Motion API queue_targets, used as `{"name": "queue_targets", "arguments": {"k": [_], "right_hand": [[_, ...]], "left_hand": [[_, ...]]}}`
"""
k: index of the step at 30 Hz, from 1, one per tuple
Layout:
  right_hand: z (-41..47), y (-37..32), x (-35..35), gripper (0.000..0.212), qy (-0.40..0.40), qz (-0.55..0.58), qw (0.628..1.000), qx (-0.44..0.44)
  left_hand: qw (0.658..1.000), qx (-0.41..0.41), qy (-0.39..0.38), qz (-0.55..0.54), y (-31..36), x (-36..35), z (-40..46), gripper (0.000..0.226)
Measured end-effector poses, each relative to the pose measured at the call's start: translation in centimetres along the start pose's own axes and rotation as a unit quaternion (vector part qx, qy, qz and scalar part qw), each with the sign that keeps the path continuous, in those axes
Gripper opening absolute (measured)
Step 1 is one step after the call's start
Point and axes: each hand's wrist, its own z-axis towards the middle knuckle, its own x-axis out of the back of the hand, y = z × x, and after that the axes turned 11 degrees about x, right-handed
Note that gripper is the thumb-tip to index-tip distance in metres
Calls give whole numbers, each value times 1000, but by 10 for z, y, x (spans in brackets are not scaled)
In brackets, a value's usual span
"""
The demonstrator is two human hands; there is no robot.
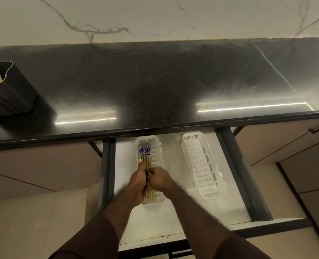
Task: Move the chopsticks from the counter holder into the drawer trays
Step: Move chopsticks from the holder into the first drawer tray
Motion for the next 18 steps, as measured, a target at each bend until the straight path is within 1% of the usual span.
{"name": "queue_targets", "arguments": {"k": [4,7,10,12,15,18], "right_hand": [[-14,-7,30,24,76,63,995,-7],[-27,-16,49,15,105,115,988,18],[-38,-34,65,11,129,140,980,52],[-42,-54,71,8,135,144,977,80],[-47,-93,75,8,151,144,970,125],[-50,-140,76,9,167,143,961,167]], "left_hand": [[1000,-19,-15,11,11,1,-18,49],[998,-44,5,52,23,4,-41,42],[993,-77,5,87,38,9,-65,31],[990,-103,12,101,51,14,-85,28],[986,-140,27,90,74,23,-117,26],[973,-205,41,93,100,39,-148,27]]}}
